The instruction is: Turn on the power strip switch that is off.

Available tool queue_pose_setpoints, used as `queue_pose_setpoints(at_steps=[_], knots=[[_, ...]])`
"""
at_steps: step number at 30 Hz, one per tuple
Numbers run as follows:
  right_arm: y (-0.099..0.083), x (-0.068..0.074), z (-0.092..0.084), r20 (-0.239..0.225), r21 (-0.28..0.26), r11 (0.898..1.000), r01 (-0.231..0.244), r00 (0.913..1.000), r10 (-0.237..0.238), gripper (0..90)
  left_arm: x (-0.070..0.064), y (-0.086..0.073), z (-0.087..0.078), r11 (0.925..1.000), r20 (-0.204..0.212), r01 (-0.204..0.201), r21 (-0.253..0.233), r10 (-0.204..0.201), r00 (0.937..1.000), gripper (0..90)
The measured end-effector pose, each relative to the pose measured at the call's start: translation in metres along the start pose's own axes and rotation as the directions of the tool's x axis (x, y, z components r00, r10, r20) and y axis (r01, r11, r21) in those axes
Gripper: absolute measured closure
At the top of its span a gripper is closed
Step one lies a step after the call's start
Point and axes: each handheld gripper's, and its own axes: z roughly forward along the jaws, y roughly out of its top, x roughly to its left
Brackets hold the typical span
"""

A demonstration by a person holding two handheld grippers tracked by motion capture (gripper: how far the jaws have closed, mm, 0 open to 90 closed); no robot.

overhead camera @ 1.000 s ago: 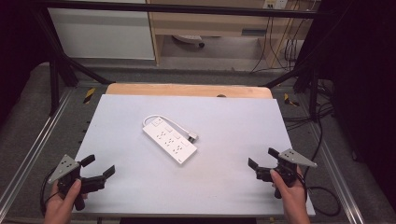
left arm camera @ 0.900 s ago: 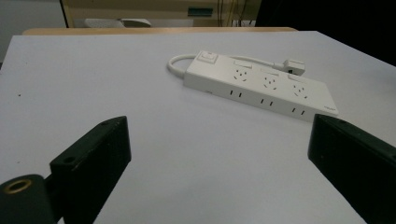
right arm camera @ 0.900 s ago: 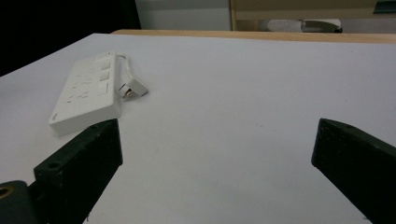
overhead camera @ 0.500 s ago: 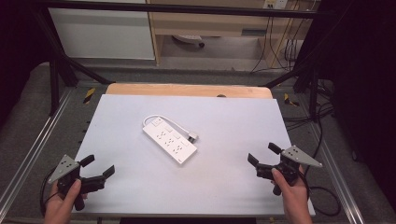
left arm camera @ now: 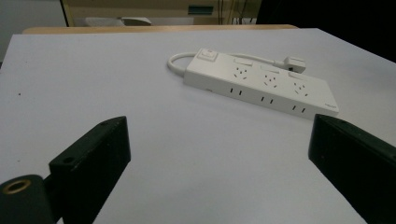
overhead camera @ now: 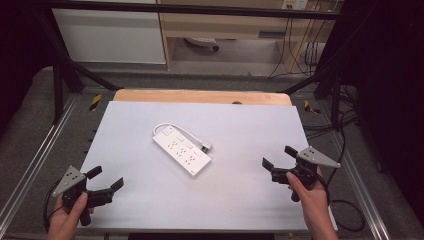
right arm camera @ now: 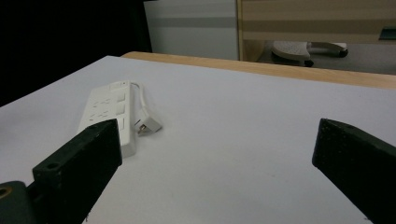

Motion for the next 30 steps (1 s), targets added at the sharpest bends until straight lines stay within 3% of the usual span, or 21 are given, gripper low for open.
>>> queue_pose_setpoints(at_steps=[10,30], knots=[[0.014,0.008,0.014,-0.030,0.008,0.999,0.033,0.9990,-0.033,1.7,0.000,0.000,0.000,0.9999,-0.003,0.013,-0.001,-0.013,0.9999,5.4],[0.025,0.020,0.038,-0.063,0.014,0.999,0.051,0.9968,-0.050,1.9,-0.001,0.000,0.001,0.9999,0.004,0.012,0.000,-0.012,0.9999,5.4]])
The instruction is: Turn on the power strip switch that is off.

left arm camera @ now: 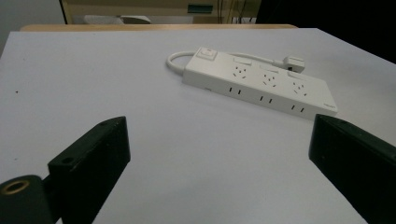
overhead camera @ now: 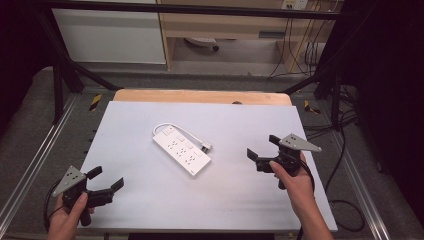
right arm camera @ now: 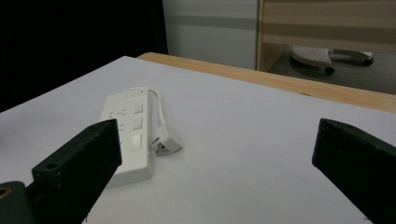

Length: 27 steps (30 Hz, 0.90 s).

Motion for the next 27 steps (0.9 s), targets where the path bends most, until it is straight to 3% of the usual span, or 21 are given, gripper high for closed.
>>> queue_pose_setpoints(at_steps=[27], knots=[[0.014,0.008,0.039,-0.024,-0.008,1.000,0.005,0.9997,-0.005,2.7,0.000,0.000,0.000,1.0000,0.004,0.003,0.002,-0.003,1.0000,5.4]])
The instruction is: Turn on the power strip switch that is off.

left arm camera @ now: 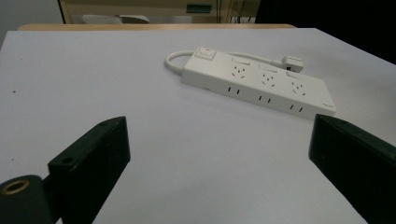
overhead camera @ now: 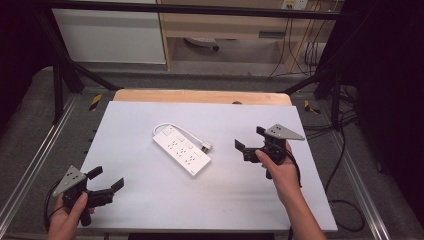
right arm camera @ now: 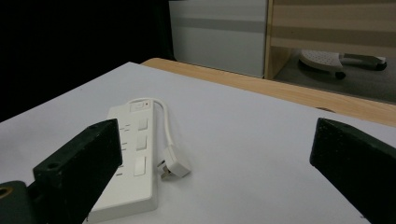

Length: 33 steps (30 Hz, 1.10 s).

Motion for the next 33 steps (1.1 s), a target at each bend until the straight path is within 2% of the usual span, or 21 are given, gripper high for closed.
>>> queue_pose_setpoints(at_steps=[21,33], knots=[[0.000,0.007,0.024,-0.001,0.013,1.000,-0.009,1.0000,0.009,5.0,0.000,0.000,0.000,1.0000,0.002,-0.005,0.001,0.005,1.0000,5.4],[-0.001,0.015,0.037,-0.011,0.022,1.000,0.003,0.9999,-0.003,6.5,0.000,0.000,-0.001,1.0000,0.005,-0.006,0.001,0.006,1.0000,5.4]])
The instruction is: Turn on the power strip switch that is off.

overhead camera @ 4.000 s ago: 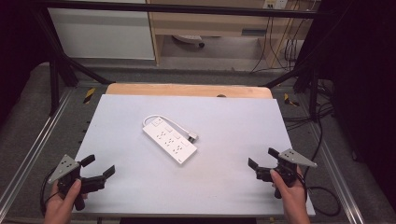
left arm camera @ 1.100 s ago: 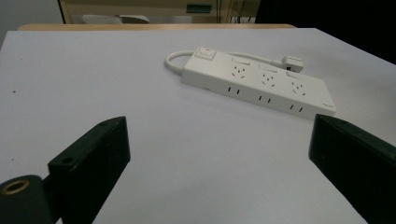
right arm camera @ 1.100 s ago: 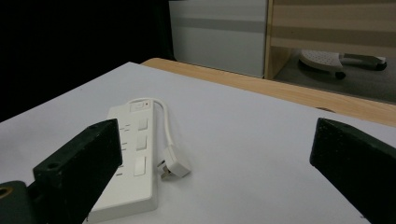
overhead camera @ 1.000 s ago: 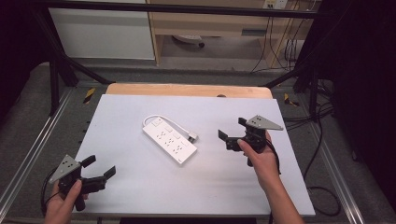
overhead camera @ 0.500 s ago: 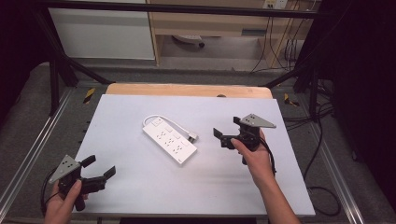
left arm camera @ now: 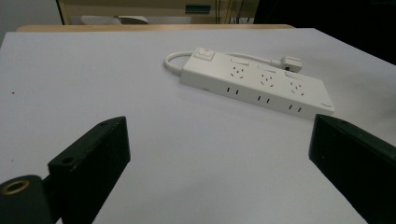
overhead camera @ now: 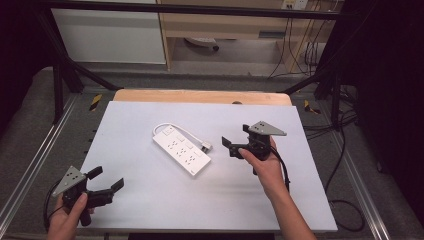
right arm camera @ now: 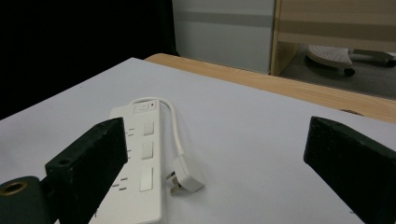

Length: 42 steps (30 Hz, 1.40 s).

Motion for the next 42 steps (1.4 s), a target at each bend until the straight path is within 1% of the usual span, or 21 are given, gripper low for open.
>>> queue_pose_setpoints(at_steps=[7,10,16,24,31,42], knots=[[0.000,0.003,0.005,-0.004,0.001,1.000,0.003,1.0000,-0.003,8.6,0.000,0.000,0.000,1.0000,0.001,-0.001,0.000,0.001,1.0000,5.4],[-0.001,0.005,0.007,-0.004,0.001,1.000,0.008,1.0000,-0.008,11.3,0.000,0.000,0.000,1.0000,0.001,-0.001,0.000,0.001,1.0000,5.4],[-0.001,0.006,0.011,-0.010,0.004,1.000,0.002,0.9999,-0.002,13.3,0.000,0.000,0.000,1.0000,0.002,-0.001,0.000,0.001,1.0000,5.4],[-0.003,0.010,0.015,-0.020,0.004,1.000,0.006,0.9998,-0.006,19.7,0.000,0.000,0.000,1.0000,0.002,-0.002,-0.001,0.002,1.0000,5.4],[-0.004,0.014,0.020,-0.031,0.013,1.000,0.011,0.9995,-0.010,27.4,0.000,0.000,0.000,1.0000,0.003,-0.002,-0.002,0.002,1.0000,5.4],[-0.007,0.018,0.029,-0.045,0.029,0.999,0.016,0.9989,-0.015,29.2,0.000,0.000,-0.001,1.0000,0.004,-0.001,-0.004,0.001,1.0000,5.4]])
